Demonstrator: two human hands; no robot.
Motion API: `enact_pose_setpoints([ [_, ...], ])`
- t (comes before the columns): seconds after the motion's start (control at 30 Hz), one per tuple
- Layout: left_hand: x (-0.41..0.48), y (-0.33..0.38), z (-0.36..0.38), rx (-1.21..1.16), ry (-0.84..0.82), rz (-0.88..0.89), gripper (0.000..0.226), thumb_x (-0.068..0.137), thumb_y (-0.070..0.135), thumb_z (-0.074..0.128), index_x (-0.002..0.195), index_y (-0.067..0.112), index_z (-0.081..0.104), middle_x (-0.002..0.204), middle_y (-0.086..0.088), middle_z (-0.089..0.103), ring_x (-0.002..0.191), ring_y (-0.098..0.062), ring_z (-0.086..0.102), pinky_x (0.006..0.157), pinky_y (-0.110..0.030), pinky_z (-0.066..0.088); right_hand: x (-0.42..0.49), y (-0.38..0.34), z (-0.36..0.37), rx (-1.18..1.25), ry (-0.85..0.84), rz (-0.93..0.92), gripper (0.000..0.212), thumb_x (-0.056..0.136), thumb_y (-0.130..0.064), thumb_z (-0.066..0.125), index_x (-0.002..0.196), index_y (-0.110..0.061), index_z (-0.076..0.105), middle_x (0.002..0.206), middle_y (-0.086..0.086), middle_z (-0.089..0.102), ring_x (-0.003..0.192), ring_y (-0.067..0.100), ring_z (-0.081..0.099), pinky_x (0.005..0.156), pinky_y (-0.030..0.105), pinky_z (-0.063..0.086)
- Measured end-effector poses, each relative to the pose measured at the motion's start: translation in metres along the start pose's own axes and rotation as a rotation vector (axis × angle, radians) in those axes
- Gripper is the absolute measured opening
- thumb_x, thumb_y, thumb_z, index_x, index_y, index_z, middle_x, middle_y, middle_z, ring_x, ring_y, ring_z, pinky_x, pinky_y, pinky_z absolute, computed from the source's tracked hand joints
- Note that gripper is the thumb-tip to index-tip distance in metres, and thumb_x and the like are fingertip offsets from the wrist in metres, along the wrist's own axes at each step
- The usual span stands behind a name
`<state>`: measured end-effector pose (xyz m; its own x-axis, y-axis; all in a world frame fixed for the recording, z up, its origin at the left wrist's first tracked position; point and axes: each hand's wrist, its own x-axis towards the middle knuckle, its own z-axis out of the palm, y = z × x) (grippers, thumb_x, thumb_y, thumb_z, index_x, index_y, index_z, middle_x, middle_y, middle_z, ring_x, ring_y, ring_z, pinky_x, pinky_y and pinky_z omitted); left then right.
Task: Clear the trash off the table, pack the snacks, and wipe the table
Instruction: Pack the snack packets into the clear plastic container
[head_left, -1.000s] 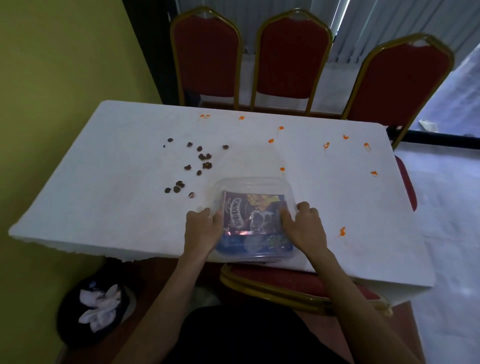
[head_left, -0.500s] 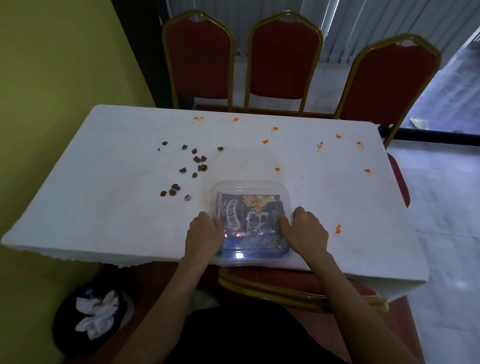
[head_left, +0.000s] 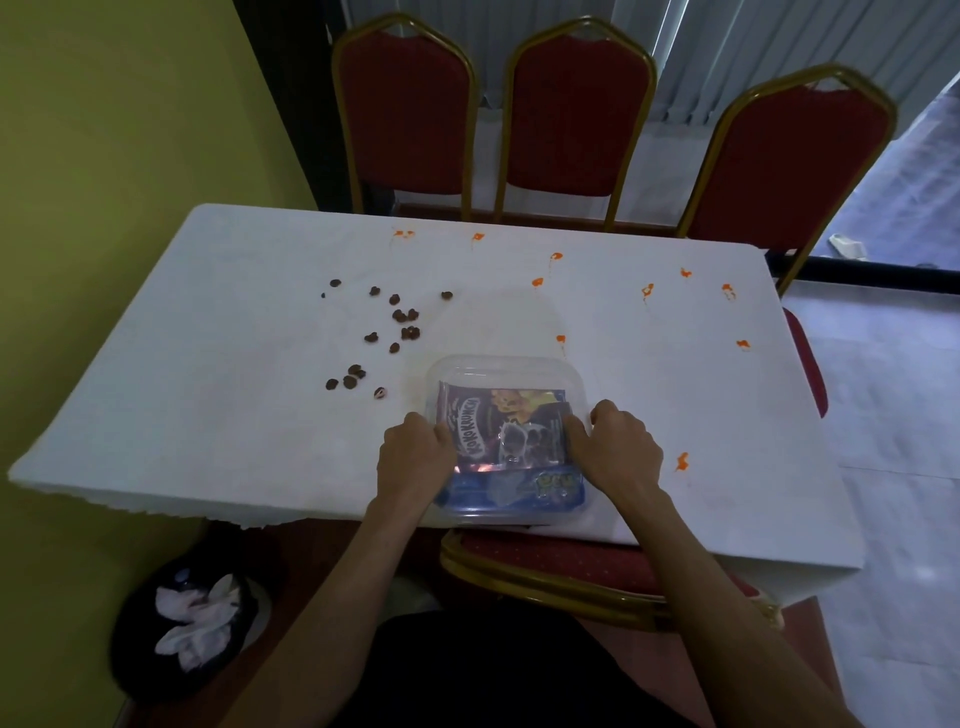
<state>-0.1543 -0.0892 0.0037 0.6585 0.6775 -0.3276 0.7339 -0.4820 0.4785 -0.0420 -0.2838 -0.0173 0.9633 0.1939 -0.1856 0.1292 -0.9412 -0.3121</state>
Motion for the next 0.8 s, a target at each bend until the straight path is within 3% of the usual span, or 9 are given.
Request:
enact_pose_setpoints([
  [0.33,-0.001,0.002,0.0,0.021,-0.006,-0.011,0.031,0.104,0.031,0.041,0.084,0.01,0.052,0.069,0.001,0.051,0.059,-0.009,0.05,0.048,-0.02,0.03,0.006,-0.002,0.005,0.089,-0.032,-0.004,0.044,0.098,-0.056,0.043,0.092,-0.013,0.045,0.091,0.007,0.055,0.077,0.027,0.057,0.064,0.034,0.041],
  [0.5,-0.004,0.0,0.002,0.006,-0.027,-0.034,0.03,0.104,0.033,0.041,0.091,0.009,0.055,0.079,-0.002,0.057,0.065,-0.01,0.054,0.052,-0.021,0.036,0.001,-0.005,0.011,0.044,0.0,-0.023,0.043,0.102,-0.055,0.034,0.104,-0.012,0.042,0.094,0.009,0.054,0.075,0.026,0.052,0.064,0.035,0.04],
  [0.63,-0.008,-0.002,0.004,0.008,-0.006,-0.025,0.029,0.104,0.034,0.038,0.095,0.01,0.05,0.085,-0.002,0.054,0.071,-0.011,0.052,0.06,-0.025,0.039,-0.005,-0.007,0.017,0.076,0.002,-0.009,0.042,0.101,-0.057,0.028,0.105,-0.015,0.037,0.093,0.01,0.059,0.079,0.03,0.059,0.067,0.039,0.046],
  [0.8,-0.009,-0.009,0.013,-0.063,-0.038,-0.06,0.041,0.104,0.041,0.034,0.096,0.008,0.057,0.089,-0.008,0.064,0.07,-0.011,0.056,0.059,-0.025,0.04,-0.003,-0.002,0.018,0.175,-0.135,0.143,0.072,0.094,-0.074,0.023,0.115,-0.009,0.046,0.106,0.013,0.064,0.089,0.03,0.06,0.075,0.039,0.045],
])
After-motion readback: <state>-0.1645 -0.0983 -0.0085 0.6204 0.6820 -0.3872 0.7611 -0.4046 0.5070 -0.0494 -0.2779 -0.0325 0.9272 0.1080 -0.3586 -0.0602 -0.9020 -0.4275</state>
